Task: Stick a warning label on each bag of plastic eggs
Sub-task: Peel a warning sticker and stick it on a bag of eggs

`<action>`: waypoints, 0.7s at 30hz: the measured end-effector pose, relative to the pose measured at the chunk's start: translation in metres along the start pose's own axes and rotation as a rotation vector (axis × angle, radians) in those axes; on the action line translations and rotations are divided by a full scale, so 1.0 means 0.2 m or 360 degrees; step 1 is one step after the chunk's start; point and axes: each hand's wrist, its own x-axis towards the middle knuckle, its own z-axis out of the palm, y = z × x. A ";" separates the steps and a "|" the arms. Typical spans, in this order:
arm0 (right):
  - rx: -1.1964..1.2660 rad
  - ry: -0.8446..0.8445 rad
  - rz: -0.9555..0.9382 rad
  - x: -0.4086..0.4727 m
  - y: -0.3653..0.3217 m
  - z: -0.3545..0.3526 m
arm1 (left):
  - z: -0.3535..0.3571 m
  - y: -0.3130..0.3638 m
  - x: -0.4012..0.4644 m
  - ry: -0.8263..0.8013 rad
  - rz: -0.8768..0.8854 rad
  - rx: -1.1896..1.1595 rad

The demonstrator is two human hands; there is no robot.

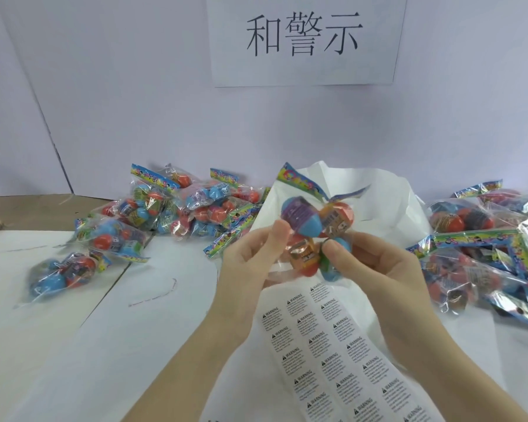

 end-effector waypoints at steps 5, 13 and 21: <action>0.0078 0.0072 -0.0083 0.00 -0.01 0.00 | 0.01 -0.01 0.00 0.0204 0.0098 0.0213; 0.0105 0.0274 -0.0001 0.02 -0.01 -0.02 | 0.01 0.01 -0.01 0.0287 0.0094 0.0210; 0.0228 0.0224 0.0101 0.02 -0.03 -0.02 | 0.00 0.03 -0.01 0.0352 -0.0057 -0.0004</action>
